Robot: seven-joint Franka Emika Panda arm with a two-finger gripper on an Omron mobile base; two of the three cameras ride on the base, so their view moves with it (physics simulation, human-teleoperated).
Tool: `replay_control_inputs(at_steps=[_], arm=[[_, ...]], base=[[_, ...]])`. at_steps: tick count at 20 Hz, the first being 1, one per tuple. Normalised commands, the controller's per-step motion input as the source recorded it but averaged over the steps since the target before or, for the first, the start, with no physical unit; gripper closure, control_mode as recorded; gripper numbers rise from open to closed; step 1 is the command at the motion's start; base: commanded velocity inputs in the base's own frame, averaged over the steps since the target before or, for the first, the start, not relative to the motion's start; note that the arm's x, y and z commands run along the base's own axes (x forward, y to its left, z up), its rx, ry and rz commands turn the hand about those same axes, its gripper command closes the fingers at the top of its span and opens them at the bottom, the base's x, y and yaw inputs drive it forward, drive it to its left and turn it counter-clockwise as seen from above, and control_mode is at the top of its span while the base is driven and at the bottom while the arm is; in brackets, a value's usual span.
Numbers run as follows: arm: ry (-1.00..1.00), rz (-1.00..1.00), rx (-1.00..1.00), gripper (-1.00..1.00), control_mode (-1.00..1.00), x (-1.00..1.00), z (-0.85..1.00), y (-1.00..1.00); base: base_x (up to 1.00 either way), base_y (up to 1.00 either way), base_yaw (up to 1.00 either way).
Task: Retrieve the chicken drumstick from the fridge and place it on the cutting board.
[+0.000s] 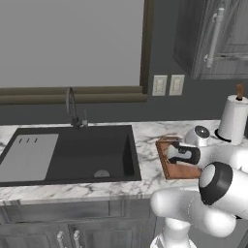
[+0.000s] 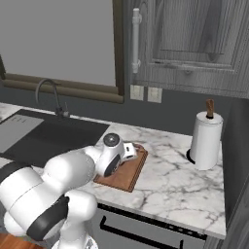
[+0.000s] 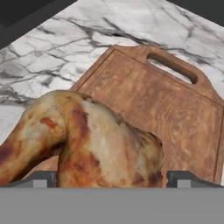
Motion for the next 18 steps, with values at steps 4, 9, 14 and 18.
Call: replay_control_inputs(at_steps=[4,9,14,18], arm=[[0.08,0.0,0.0,-1.0,-1.0,0.08,-0.09,0.0],[0.19,0.01,-0.01,-1.0,-1.0,-0.1,-0.47,0.0],[0.13,0.0,0.0,-1.0,-1.0,0.01,-0.26,0.0],[0.05,0.0,0.0,-1.0,-1.0,-0.03,-0.12,0.0]], base=[[0.0,0.0,0.0],[0.0,0.0,0.0],[0.0,0.0,0.0],[0.0,0.0,0.0]])
